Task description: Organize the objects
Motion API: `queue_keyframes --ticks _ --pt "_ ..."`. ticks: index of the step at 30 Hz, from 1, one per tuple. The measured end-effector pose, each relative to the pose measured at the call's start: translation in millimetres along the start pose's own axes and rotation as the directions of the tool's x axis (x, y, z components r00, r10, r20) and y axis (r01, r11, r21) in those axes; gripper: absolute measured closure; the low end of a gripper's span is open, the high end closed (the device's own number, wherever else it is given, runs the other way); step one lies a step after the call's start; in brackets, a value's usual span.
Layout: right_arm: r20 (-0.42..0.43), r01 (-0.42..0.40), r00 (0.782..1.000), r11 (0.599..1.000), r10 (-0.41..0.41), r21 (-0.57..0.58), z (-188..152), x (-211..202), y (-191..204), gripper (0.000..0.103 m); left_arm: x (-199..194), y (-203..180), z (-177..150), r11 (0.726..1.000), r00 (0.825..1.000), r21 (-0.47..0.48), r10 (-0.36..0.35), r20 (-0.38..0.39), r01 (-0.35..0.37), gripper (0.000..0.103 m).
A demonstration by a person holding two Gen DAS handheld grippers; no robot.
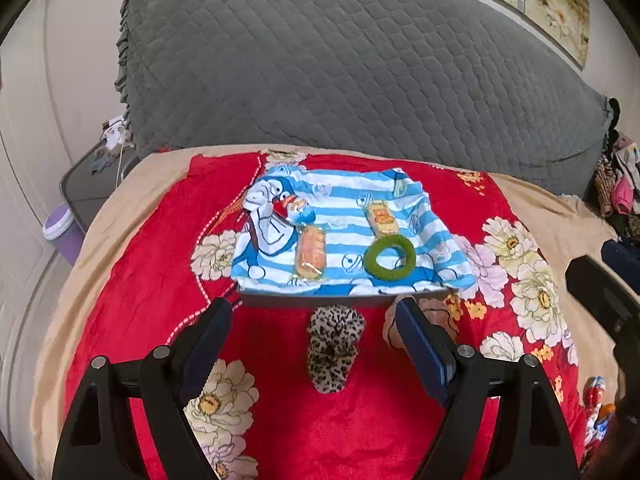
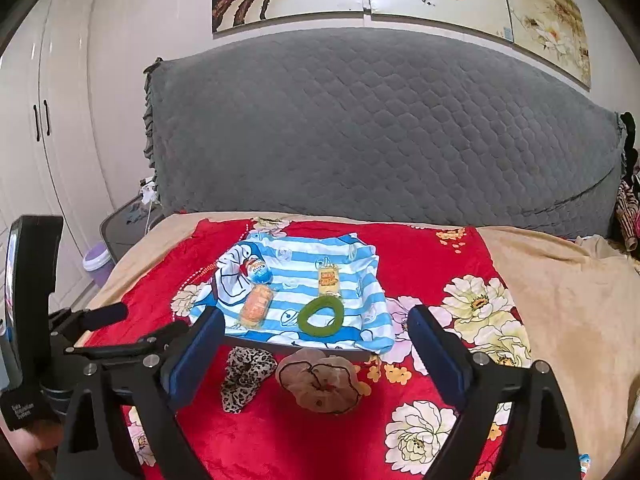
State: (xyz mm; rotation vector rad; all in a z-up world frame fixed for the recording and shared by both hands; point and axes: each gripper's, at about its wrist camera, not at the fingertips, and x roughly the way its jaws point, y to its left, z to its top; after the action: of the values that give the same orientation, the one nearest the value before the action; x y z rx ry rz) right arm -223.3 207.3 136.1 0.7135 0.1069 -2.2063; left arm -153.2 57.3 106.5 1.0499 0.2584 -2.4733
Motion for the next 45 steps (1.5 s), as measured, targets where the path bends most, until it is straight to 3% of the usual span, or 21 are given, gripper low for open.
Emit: queue_keyframes --ticks 14,45 --pt "0.029 -0.003 1.0 1.0 0.003 0.0 -0.8 -22.0 -5.1 0.004 -15.7 0.4 -17.9 0.999 1.0 -0.024 -0.023 -0.013 0.023 0.018" --pt "-0.054 0.029 0.998 0.999 -0.031 -0.031 -39.8 -16.0 -4.0 0.003 -6.3 -5.8 -68.5 1.0 0.997 0.016 0.018 -0.072 -0.017 0.018"
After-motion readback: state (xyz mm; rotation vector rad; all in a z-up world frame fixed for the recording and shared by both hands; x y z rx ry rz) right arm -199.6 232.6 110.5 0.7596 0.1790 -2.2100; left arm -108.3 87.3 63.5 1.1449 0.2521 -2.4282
